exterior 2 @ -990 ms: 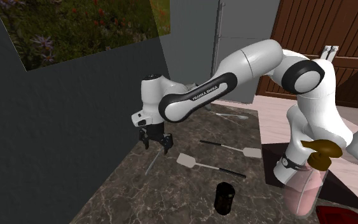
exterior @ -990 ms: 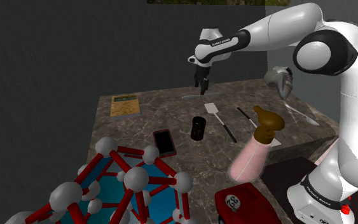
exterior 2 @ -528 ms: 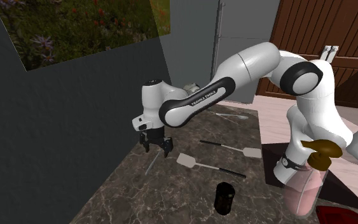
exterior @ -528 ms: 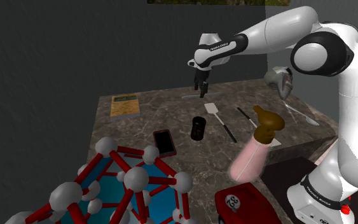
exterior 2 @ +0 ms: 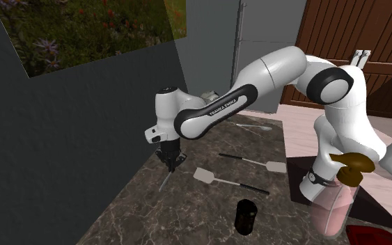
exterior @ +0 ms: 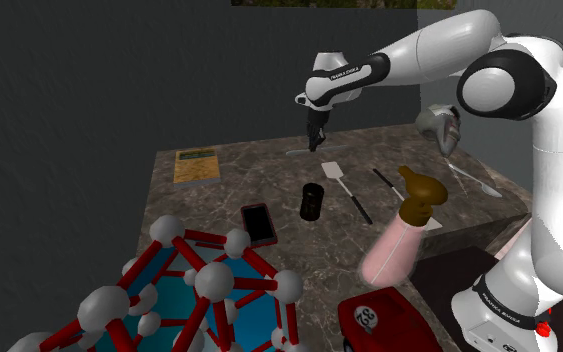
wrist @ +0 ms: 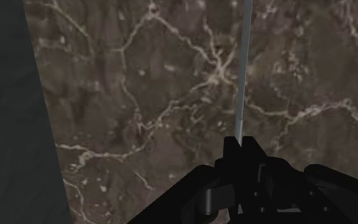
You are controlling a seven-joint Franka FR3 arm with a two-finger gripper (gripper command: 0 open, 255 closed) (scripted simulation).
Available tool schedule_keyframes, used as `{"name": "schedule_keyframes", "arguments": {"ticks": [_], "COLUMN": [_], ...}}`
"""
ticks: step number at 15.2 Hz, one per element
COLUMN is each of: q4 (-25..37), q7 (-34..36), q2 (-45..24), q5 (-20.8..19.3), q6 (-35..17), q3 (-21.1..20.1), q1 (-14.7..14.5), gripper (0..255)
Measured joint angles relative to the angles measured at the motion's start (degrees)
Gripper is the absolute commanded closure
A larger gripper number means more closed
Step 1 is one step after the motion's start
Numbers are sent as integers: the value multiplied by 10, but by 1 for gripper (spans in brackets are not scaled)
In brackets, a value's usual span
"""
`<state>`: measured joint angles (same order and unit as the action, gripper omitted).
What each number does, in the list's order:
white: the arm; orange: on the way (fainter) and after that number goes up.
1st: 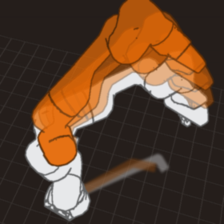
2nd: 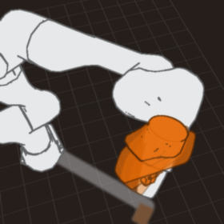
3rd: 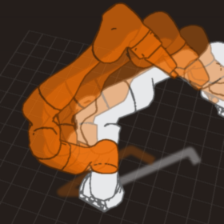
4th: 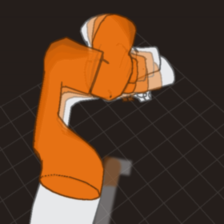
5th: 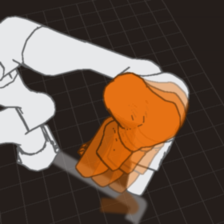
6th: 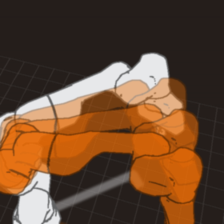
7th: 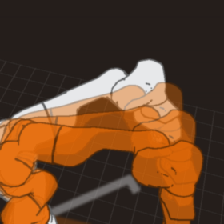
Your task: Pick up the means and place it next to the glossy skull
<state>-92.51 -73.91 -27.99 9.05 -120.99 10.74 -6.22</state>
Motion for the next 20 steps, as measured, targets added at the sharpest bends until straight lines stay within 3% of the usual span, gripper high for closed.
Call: {"name": "schedule_keyframes", "arguments": {"ticks": [6,20], "q4": [2,55], "q7": [0,9], "q2": [1,35], "q5": [0,-11], "q6": [3,89], "q3": [0,5], "q1": [0,0], "gripper": [255,255]}}
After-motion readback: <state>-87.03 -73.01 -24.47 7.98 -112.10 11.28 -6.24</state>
